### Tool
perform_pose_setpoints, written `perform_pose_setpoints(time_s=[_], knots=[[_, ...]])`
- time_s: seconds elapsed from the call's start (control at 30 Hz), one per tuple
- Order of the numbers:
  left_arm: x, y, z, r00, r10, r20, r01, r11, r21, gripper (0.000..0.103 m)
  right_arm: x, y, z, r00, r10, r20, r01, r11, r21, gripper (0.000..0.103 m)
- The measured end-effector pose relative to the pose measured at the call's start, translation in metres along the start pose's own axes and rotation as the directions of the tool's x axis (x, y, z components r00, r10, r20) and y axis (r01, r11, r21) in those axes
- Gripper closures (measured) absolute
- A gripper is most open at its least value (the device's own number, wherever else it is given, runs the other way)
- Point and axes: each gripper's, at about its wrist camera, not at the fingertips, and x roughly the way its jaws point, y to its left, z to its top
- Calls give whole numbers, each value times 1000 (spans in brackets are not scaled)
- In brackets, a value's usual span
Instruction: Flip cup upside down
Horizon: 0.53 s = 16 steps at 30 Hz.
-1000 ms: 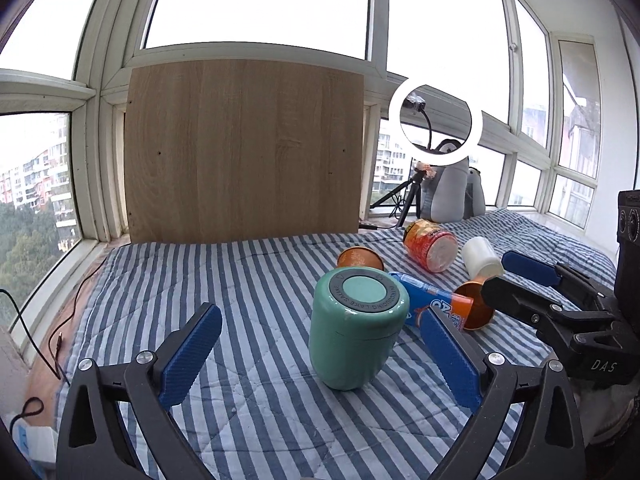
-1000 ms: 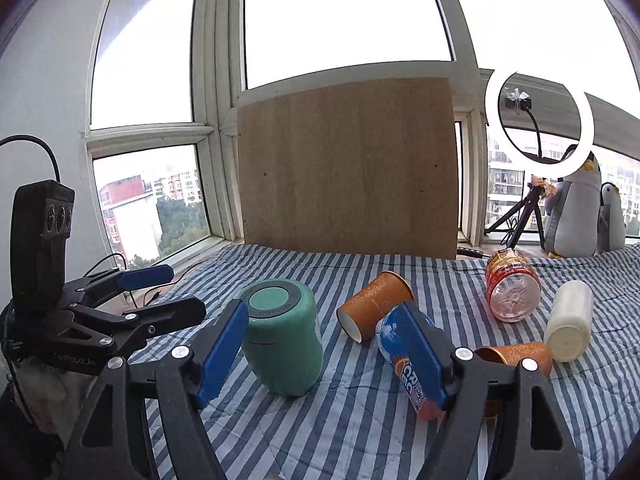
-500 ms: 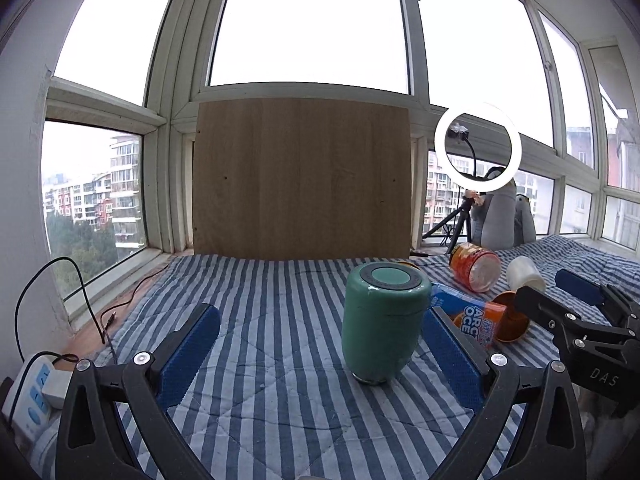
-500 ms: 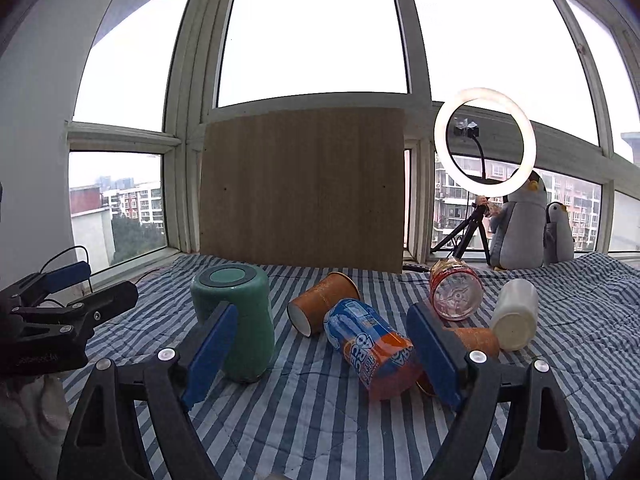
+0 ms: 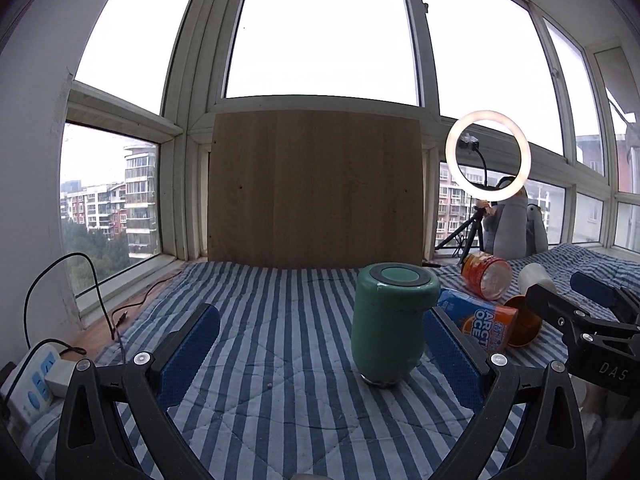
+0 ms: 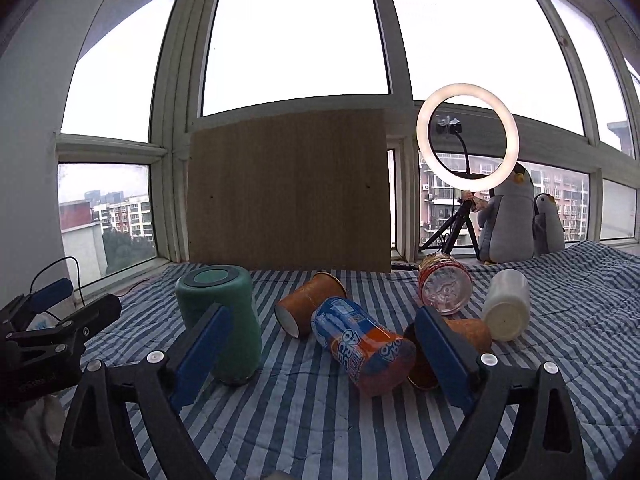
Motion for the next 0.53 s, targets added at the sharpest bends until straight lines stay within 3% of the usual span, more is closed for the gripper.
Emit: perform_pose_setpoints(time_s=[0.53], knots=[[7,-8,-3,1000,-4,-24,5,999,42,0,1,0,-1,1000,-4,-1,4,1000,-7,7]])
